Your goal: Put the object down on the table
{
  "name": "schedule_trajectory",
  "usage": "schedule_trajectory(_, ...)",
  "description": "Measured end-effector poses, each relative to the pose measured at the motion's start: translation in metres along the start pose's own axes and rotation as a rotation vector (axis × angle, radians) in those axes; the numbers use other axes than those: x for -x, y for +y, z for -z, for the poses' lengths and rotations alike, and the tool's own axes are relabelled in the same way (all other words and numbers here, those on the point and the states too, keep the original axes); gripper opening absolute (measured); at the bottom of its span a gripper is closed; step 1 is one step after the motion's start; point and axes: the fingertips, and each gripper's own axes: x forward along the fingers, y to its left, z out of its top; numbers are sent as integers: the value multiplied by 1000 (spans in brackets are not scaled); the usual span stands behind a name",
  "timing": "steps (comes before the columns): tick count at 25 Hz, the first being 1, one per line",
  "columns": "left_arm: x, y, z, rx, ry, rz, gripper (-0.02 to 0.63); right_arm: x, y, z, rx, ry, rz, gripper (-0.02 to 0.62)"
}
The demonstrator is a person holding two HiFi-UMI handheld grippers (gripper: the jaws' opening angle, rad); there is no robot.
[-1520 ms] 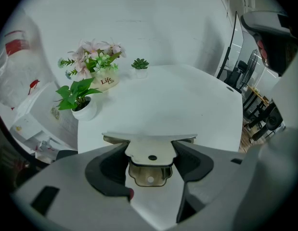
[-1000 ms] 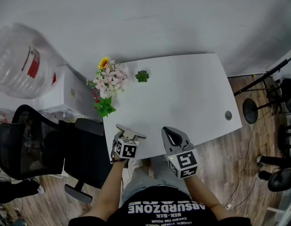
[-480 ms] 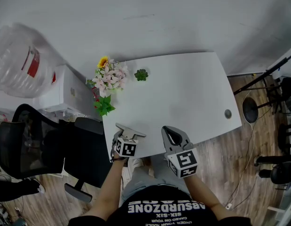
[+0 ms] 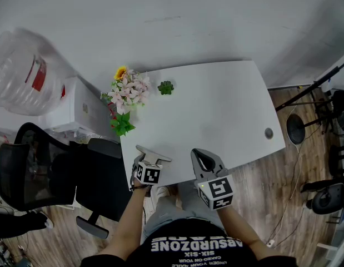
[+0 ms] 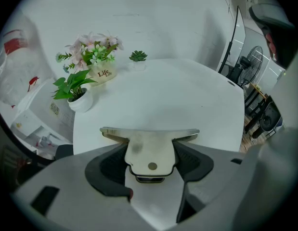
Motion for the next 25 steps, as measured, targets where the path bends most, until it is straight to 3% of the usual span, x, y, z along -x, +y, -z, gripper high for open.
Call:
schedule_trajectory(16,-1,0,1,10,22,7,291,8,-1,4,-5,-6,-1,-2)
schedule_trajectory(25,3,-8,1,-49,70,43,296,10,2,3,2,-6,-14,-2)
